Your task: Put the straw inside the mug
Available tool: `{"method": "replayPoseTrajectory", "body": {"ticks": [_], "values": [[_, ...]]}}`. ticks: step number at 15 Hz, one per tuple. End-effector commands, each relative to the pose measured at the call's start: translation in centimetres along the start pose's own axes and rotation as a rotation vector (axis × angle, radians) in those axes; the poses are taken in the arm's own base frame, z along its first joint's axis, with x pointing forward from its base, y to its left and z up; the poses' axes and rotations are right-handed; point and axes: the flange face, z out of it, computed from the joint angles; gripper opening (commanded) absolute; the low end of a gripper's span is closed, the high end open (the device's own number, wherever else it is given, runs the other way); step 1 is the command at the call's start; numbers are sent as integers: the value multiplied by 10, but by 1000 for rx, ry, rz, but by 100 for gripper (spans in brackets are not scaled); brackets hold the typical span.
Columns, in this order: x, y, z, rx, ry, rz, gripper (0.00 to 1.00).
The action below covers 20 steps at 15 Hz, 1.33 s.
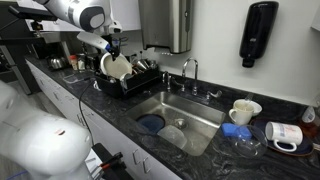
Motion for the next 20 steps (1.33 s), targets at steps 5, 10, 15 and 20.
{"method": "replayPoseTrajectory", "body": {"ticks": [5,10,15,20], "values": [[10,-19,62,20,15,-68,100],[16,-22,89,25,31,-76,100],[28,-16,110,-16,81,-71,100],[39,-8,129,-67,113,-92,100]]}}
